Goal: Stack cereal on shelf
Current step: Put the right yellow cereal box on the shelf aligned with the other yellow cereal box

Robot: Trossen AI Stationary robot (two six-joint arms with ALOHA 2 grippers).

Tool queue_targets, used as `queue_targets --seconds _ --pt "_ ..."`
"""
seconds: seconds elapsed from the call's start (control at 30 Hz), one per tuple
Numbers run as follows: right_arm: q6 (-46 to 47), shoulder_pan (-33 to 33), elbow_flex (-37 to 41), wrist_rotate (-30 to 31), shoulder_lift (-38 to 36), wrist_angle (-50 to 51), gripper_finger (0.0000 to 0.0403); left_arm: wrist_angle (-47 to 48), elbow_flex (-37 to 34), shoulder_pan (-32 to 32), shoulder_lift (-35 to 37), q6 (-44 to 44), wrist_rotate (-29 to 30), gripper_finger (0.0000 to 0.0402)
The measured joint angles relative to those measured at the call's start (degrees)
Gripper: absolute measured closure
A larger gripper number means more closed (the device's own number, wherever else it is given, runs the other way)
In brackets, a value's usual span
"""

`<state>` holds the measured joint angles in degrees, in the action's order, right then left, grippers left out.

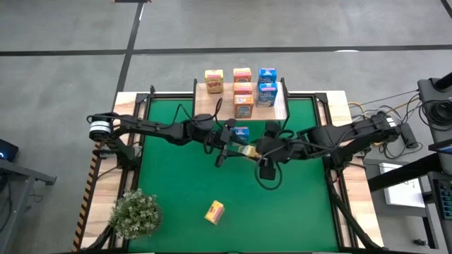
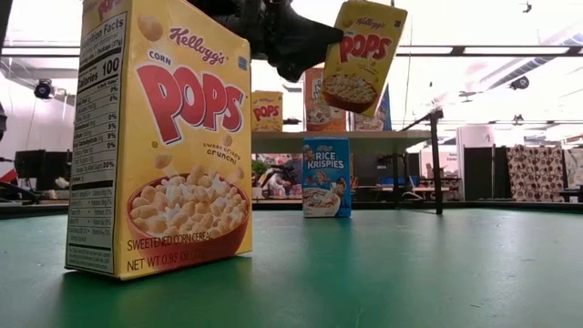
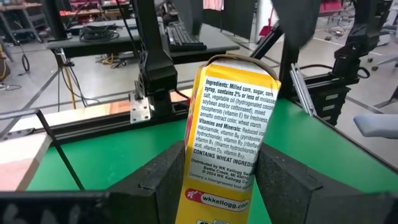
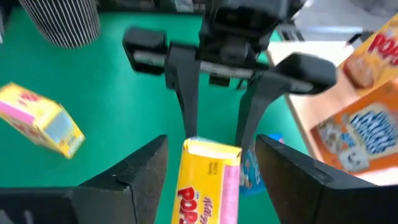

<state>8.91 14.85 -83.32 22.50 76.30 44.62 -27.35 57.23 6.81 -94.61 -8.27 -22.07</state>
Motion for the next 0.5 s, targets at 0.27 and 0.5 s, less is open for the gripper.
queue_targets --seconds 0.27,0.5 --pt "-2.4 0.0 -6.5 0.0 -1.6 0.3 0.0168 5.7 -1.7 0.2 8.1 -2.4 -1.3 0.0235" --pt "-4.5 0.0 -7.3 1.1 -3.5 0.0 0.0168 8.4 -8.5 0.7 21.6 -7.2 10.0 0.0235"
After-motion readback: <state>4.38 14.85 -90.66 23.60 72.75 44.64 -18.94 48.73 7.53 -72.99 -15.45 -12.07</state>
